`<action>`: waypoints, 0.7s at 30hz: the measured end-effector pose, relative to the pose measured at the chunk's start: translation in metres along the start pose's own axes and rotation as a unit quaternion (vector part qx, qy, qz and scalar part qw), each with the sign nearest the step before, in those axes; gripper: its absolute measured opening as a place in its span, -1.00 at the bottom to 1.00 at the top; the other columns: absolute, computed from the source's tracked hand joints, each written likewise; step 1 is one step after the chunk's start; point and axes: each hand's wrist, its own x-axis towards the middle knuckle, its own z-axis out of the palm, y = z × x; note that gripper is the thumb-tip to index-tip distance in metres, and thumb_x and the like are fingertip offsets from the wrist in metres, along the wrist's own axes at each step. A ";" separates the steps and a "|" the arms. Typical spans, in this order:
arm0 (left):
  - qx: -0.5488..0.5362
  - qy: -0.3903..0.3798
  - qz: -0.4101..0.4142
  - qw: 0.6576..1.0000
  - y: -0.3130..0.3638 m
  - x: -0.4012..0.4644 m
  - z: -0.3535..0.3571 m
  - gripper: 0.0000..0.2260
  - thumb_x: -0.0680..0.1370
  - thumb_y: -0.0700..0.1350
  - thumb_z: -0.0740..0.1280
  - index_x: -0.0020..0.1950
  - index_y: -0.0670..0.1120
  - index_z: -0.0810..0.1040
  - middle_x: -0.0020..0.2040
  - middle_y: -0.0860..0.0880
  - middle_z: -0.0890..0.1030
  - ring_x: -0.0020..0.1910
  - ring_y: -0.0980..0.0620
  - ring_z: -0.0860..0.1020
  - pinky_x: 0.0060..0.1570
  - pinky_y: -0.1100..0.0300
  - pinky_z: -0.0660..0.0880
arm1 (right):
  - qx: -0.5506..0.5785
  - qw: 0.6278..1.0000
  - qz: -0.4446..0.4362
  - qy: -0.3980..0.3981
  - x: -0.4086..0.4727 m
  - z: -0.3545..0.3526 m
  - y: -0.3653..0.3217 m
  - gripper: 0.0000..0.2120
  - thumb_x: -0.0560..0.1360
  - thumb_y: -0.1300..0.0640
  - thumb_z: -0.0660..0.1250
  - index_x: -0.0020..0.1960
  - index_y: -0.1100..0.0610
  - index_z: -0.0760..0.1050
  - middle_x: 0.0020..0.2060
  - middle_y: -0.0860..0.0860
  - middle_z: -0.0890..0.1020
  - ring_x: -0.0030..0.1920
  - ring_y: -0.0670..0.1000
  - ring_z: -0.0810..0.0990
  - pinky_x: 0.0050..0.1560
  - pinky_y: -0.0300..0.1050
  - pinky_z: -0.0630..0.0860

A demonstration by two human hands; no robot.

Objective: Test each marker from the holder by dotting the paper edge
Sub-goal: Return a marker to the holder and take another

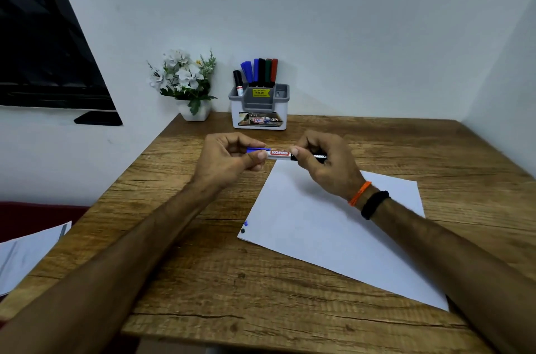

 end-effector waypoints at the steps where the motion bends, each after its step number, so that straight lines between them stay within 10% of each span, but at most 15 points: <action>1: -0.004 0.006 -0.003 1.000 0.001 -0.001 0.001 -0.88 0.40 -0.38 0.45 -0.11 -0.23 0.63 -0.20 -0.15 0.67 -0.34 0.08 0.65 -0.35 0.31 0.58 | -0.003 1.000 0.000 0.003 0.000 0.000 -0.001 -0.80 0.50 0.17 0.34 -0.30 0.11 0.45 -0.45 -0.14 0.48 -0.44 -0.16 0.40 -0.36 -0.34 0.29; 12: -0.053 0.044 -0.040 0.997 0.007 0.003 0.001 -0.79 0.37 -0.30 0.49 -0.02 -0.24 0.62 -0.18 -0.15 0.70 -0.26 0.01 0.68 -0.28 0.25 0.62 | 0.062 0.991 0.100 -0.066 0.012 -0.011 0.000 -0.80 0.58 0.11 0.32 -0.18 0.16 0.55 -0.41 0.00 0.64 -0.47 -0.04 0.54 -0.39 -0.27 0.42; 16: -0.048 0.113 -0.010 0.992 0.025 0.025 -0.010 -0.72 0.36 -0.27 0.52 0.02 -0.26 0.58 -0.19 -0.13 0.69 -0.29 0.05 0.68 -0.32 0.24 0.62 | -0.045 0.990 0.106 -0.081 0.027 -0.004 0.003 -0.76 0.57 -0.05 0.32 -0.13 0.09 0.61 -0.29 -0.02 0.71 -0.29 0.00 0.66 -0.27 -0.05 0.57; 21: 0.076 0.173 0.068 0.980 0.054 0.069 -0.026 -0.74 0.33 -0.15 0.58 -0.03 -0.15 0.65 -0.20 -0.06 0.70 -0.24 0.07 0.68 -0.29 0.19 0.61 | -0.158 0.979 0.125 -0.024 0.064 0.006 0.005 -0.79 0.54 -0.04 0.35 -0.09 0.09 0.61 -0.28 -0.06 0.64 -0.26 -0.09 0.56 -0.25 -0.23 0.43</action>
